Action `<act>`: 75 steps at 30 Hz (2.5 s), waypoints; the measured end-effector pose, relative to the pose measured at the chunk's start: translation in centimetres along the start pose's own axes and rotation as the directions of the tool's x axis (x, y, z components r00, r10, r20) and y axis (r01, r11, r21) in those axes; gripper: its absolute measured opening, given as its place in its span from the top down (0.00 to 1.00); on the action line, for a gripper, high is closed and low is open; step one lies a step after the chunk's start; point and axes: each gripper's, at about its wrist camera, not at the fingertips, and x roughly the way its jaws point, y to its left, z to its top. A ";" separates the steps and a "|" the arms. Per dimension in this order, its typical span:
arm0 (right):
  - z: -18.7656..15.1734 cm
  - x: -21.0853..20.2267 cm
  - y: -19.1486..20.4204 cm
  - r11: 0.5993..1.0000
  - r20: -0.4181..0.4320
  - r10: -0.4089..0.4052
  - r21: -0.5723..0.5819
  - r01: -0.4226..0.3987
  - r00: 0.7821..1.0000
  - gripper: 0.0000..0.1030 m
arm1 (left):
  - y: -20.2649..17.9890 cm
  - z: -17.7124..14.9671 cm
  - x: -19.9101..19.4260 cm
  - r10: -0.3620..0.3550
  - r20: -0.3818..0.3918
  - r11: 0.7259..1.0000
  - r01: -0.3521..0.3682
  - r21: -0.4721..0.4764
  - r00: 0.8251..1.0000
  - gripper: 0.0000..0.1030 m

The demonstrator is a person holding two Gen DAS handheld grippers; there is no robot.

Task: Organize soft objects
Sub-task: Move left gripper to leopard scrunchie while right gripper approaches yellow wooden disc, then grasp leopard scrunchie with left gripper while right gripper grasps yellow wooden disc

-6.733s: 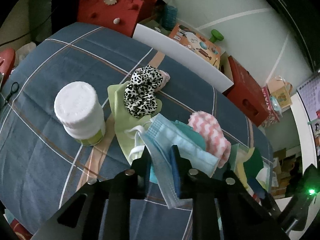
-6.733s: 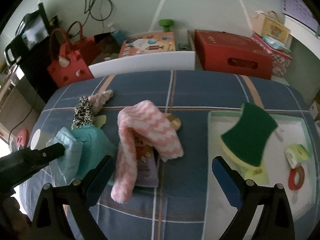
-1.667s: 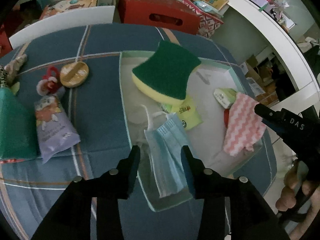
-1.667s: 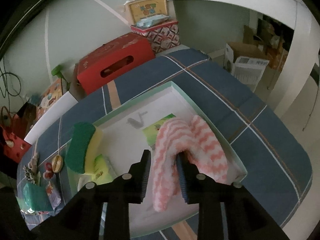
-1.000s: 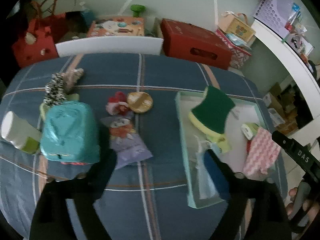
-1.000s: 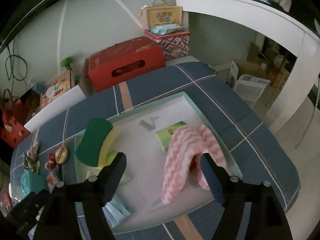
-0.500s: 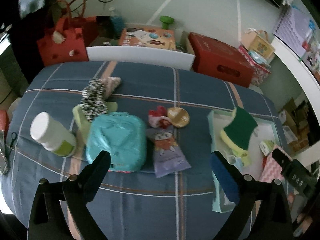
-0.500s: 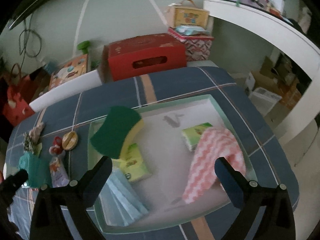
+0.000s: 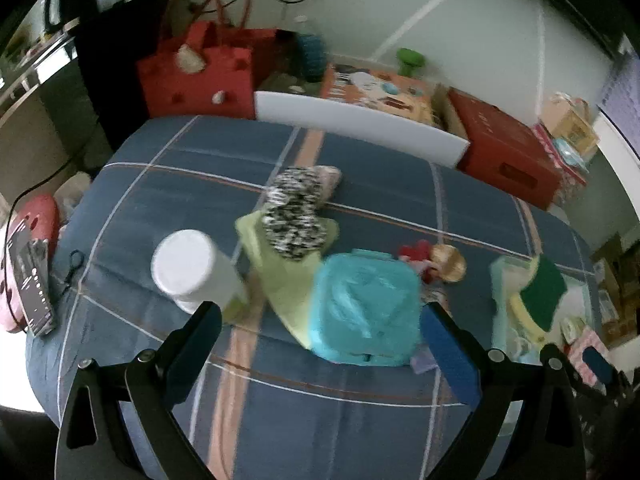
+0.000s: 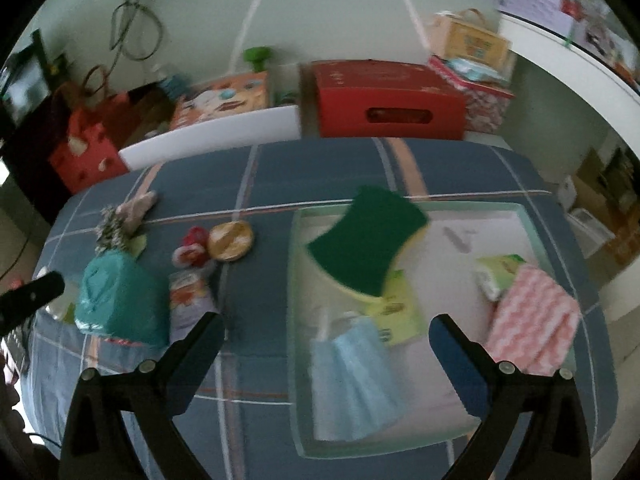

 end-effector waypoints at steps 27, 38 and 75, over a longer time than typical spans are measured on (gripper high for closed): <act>0.8 0.0 8.2 0.990 0.013 0.025 -0.142 -0.023 1.000 0.00 | 8.4 3.1 -0.8 0.045 0.036 0.989 -0.040 -0.144 0.998 0.04; 6.3 0.6 6.5 0.998 0.040 0.038 -0.059 -0.035 0.998 0.00 | 7.1 6.5 0.3 0.040 0.052 0.996 -0.036 -0.085 0.998 0.04; 7.6 14.4 5.7 0.983 -0.129 0.173 -0.037 -0.179 0.976 0.16 | 2.5 9.1 12.7 -0.028 -0.086 0.999 0.025 -0.044 0.996 0.29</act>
